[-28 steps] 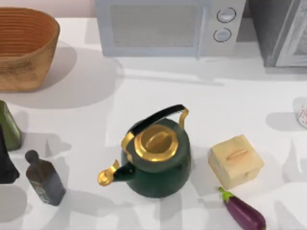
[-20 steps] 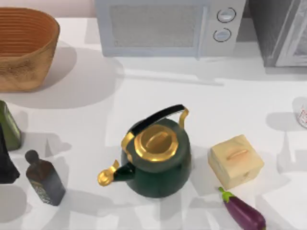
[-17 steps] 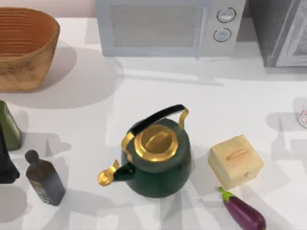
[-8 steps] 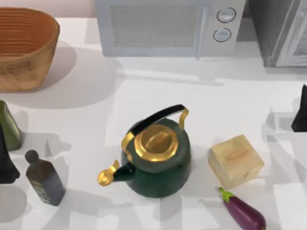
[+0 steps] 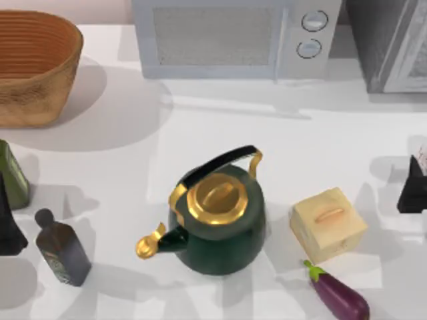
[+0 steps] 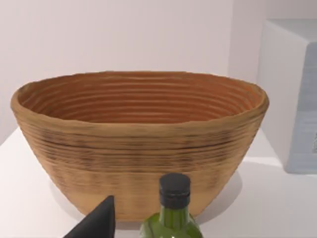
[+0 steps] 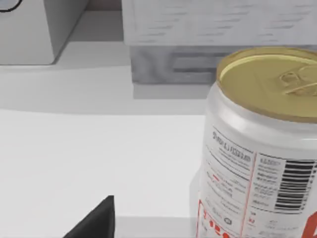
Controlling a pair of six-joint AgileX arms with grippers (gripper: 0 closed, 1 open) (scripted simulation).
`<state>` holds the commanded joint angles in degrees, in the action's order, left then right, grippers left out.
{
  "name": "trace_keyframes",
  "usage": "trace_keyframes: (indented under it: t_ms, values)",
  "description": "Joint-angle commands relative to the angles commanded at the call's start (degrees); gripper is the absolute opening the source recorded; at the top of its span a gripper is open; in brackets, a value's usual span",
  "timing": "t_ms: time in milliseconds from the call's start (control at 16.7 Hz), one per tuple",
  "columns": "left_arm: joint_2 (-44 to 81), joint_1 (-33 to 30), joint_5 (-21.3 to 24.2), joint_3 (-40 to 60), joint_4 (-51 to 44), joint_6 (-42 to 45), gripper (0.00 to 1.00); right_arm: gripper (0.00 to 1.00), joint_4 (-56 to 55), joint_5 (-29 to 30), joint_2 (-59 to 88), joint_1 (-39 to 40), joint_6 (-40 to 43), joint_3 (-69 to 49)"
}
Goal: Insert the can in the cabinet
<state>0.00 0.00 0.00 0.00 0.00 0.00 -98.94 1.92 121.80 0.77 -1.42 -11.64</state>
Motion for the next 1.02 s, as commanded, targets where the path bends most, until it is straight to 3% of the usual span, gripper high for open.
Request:
trace_keyframes:
  t_ms: [1020]
  values:
    - [0.0,0.0,0.0,0.0,0.0,0.0,1.0,1.0,-0.57,-0.35,5.69,-1.08,0.51,-5.31]
